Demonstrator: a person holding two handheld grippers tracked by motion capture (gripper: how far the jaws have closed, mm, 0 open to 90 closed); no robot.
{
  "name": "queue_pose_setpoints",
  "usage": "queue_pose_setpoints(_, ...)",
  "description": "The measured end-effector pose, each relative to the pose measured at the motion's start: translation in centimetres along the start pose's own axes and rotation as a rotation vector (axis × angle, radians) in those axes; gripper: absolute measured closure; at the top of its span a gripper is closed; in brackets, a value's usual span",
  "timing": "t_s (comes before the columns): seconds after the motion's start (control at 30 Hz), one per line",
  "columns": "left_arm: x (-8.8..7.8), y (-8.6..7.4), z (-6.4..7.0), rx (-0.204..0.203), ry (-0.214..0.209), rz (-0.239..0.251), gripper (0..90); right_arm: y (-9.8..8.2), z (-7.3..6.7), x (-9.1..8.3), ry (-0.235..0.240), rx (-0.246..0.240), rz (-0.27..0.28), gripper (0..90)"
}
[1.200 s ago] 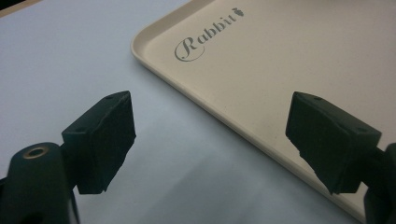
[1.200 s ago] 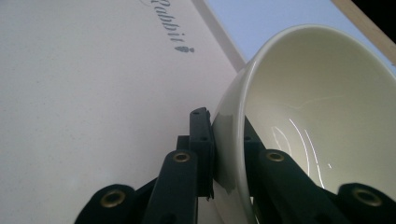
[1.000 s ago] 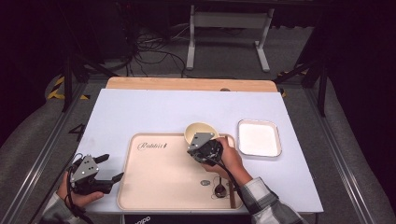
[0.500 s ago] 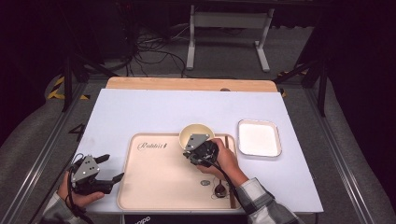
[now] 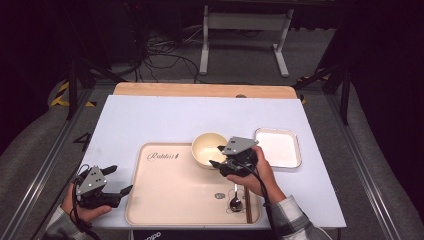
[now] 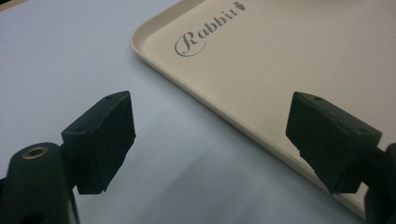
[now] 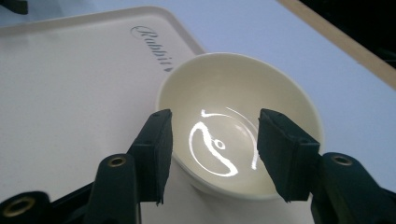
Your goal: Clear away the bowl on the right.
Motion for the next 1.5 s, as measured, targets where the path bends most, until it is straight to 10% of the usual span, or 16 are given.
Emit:
queue_pose_setpoints(0.63, -0.1, 0.0, -0.1, -0.01, 0.002, 0.003, 16.7, -5.5, 6.5, -6.3, -0.171, 0.187, 0.057, 48.8)
queue_pose_setpoints(1.13, -0.1, 0.0, -0.1, 0.003, 0.006, -0.001, 16.7, -10.9, 11.0, -10.0, -0.326, 0.288, 0.004, 45.7)
queue_pose_setpoints(1.5, 0.0, -0.1, -0.6, -0.006, 0.012, 0.002, 16.7, -13.5, 13.1, -11.5, -0.349, 0.371, -0.003, 44.5)
Point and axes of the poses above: each handheld gripper's, and its own axes: x roughly forward along the jaws, y roughly out of its top, z roughly to its right, the point moved 9 cm from there along x, roughly forward along the jaws, and after that the axes turned 1 degree about -y, right-handed, at the moved point
